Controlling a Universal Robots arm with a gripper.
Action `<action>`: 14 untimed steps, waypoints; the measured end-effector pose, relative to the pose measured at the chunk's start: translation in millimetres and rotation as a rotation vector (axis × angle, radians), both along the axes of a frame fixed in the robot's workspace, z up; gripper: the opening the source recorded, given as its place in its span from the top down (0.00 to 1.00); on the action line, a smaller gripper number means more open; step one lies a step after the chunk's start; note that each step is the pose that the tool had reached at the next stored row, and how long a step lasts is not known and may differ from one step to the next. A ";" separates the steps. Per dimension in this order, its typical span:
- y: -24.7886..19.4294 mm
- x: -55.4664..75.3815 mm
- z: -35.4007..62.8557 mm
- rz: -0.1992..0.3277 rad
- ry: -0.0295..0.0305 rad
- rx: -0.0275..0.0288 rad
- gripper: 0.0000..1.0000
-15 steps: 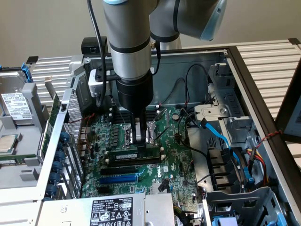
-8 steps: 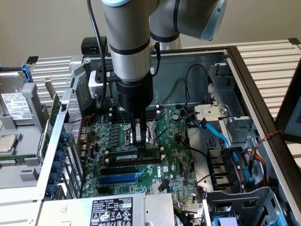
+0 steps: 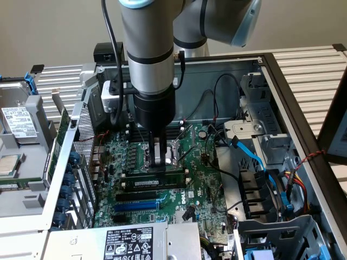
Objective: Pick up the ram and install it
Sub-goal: 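Insert the ram into the slot, then press down the ram until it locks into place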
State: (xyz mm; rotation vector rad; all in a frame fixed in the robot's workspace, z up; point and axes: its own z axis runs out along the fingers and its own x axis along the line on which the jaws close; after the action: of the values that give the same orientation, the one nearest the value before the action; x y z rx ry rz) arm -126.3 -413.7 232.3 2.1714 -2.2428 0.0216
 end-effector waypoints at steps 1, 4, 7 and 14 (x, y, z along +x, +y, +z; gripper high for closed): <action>0.0 0.0 0.5 0.000 0.0129 0.0005 0.80; 0.0 0.0 5.9 0.000 0.0269 0.0011 0.80; -0.1 0.0 15.1 0.000 0.0293 0.0011 0.80; -0.1 0.0 20.0 0.000 0.0295 0.0011 0.80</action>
State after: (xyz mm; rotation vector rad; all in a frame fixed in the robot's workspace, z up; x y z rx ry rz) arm -126.3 -413.8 252.2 2.1577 -2.2278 -0.0116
